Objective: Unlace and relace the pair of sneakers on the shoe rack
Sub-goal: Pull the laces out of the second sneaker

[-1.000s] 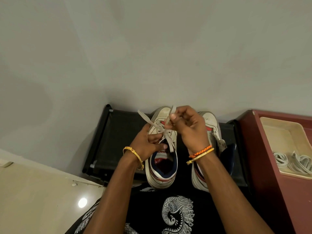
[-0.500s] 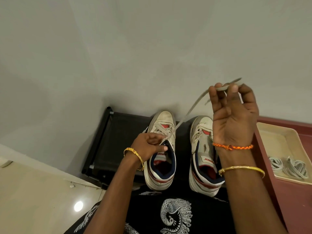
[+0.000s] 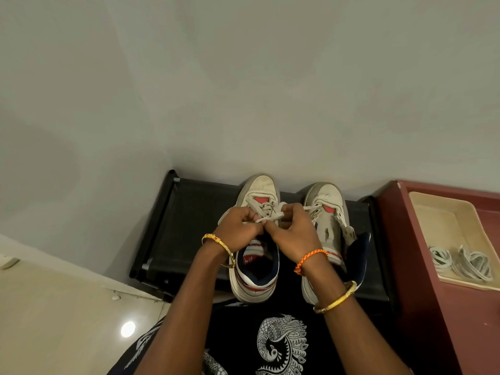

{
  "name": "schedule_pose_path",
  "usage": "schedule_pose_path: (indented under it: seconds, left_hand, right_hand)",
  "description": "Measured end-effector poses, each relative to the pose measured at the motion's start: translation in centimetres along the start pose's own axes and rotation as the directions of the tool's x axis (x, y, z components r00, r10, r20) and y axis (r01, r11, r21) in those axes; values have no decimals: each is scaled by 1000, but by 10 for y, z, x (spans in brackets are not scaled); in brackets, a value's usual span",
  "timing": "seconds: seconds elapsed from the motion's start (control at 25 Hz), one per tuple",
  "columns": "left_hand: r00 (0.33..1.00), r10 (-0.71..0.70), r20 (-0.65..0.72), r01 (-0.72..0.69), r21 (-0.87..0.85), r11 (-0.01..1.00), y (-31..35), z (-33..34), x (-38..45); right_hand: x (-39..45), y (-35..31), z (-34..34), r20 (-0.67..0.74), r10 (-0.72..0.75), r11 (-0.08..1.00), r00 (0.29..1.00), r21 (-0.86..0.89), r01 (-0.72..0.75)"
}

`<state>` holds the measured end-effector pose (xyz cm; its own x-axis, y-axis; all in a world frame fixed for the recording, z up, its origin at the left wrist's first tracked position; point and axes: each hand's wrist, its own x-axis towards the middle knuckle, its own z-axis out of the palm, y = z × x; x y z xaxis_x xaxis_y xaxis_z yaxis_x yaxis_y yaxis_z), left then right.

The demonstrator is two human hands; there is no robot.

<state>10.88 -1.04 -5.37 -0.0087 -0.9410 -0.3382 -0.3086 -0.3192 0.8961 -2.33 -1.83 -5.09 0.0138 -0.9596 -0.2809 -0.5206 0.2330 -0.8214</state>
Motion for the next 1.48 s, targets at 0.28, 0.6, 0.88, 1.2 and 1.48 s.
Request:
schedule_pose_path:
  seconds: [0.28, 0.6, 0.88, 1.2, 1.48]
  left_hand:
    - [995, -99, 0, 95, -264, 960, -2, 2, 8]
    - [989, -52, -139, 53, 2, 999, -5, -5, -1]
    - [971, -236, -32, 189, -500, 845, 19, 2, -16]
    - [685, -422, -593, -312, -763, 566, 4, -45, -22]
    - [619, -524, -585, -475, -810, 343, 0, -77, -45]
  right_hand:
    - [-13, -3, 4, -197, -186, 976, 963, -148, 158]
    - [-12, 2, 10, -34, -60, 983, 998, 173, 65]
    - [-3, -4, 9, -31, 29, 878, 999, 478, -11]
    - [1, -18, -38, -381, 215, 583, 899, 789, 195]
    - [-14, -14, -6, 153, -203, 978, 967, 81, 193]
